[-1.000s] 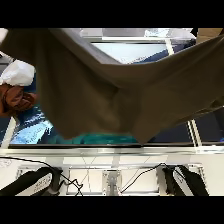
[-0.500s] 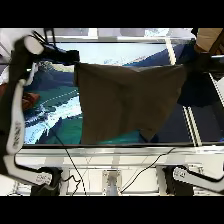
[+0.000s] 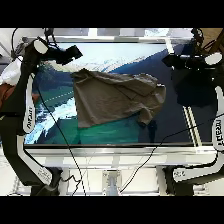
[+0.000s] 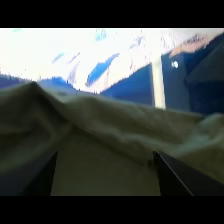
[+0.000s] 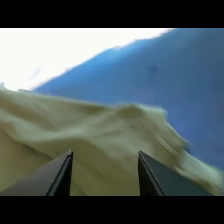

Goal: Fold the shirts.

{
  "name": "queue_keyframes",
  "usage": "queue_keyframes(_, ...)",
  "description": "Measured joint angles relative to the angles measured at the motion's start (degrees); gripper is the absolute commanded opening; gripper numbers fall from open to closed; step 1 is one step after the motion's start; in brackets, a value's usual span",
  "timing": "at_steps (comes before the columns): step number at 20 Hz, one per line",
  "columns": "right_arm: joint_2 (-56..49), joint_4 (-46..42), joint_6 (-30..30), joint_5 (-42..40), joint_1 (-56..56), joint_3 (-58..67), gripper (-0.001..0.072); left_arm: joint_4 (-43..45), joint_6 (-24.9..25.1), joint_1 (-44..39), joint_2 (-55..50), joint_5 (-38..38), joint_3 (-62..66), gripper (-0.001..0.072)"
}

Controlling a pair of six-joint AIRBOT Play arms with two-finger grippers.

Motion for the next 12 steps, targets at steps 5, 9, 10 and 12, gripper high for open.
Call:
queue_keyframes(5, -0.5, -16.8, 5.1, 14.3, -6.6, -0.3, 0.0443, 3.5, 3.4, 0.7, -0.3, -16.3, -2.0, 0.0689)
queue_keyframes(9, -0.7, -11.9, 4.6, 19.4, -14.1, -7.0, 0.045, 4.4, 4.3, 0.2, -0.3, -23.1, -3.7, 0.0689)
queue_keyframes(10, -0.7, -10.0, 4.0, 19.5, -15.5, -9.7, 0.0449, 4.4, 4.3, -0.1, -0.3, -24.6, -3.9, 0.0689)
queue_keyframes(12, -0.8, -6.7, 2.1, 19.3, -16.9, -15.3, 0.045, 4.6, 4.3, -0.3, -0.3, -27.1, -4.1, 0.0685)
